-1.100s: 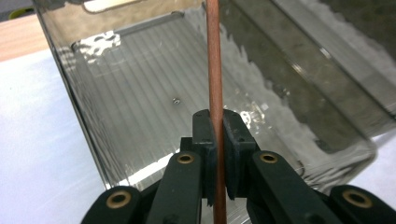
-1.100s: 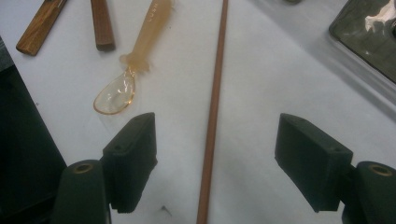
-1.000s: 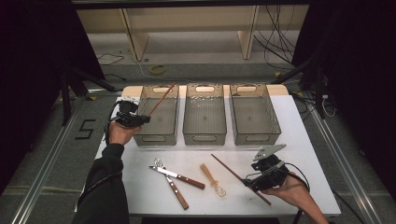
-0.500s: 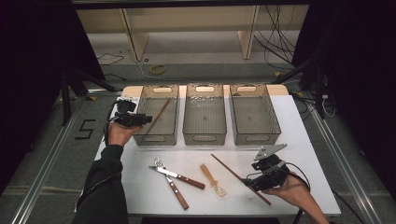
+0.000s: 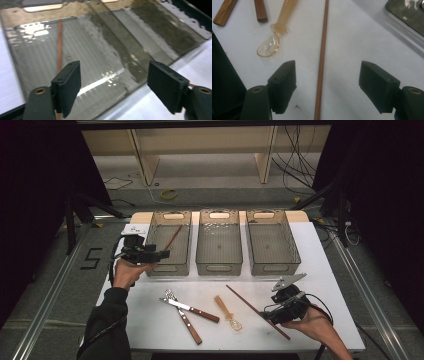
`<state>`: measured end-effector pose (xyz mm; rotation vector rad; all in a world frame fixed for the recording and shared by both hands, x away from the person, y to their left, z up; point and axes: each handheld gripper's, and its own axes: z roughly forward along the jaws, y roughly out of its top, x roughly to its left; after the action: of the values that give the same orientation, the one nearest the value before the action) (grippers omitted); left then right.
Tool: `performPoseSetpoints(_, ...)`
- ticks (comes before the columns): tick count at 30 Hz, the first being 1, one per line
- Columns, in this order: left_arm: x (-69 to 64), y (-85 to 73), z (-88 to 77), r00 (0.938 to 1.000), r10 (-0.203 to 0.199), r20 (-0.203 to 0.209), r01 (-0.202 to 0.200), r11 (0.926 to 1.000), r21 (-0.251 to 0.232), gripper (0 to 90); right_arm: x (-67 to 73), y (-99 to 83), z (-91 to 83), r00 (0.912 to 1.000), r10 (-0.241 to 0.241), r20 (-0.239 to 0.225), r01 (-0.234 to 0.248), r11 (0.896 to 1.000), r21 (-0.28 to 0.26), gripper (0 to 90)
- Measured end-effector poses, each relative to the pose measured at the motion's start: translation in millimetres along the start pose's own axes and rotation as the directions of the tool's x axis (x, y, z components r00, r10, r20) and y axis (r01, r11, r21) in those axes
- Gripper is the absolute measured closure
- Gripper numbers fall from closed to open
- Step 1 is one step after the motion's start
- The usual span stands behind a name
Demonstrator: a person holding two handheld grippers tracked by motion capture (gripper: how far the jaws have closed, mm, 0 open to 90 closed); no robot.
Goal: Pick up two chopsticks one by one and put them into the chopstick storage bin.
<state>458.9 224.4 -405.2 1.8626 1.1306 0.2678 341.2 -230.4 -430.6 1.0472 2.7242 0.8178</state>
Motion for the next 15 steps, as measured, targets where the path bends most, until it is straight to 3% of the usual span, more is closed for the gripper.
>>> performPoseSetpoints(8,-17.1,-12.8,1.2,0.9953,0.049,0.083,-0.047,0.9987,-0.017,20.1,0.9,-0.7,4.5,0.9998,-0.005,0.018,0.004,0.998,0.069,31.7)
performPoseSetpoints(15,-30.5,-22.4,5.0,0.9905,0.069,0.119,-0.066,0.9973,-0.032,18.1,1.7,-0.4,7.2,0.9997,-0.013,0.020,0.011,0.995,0.101,33.0)
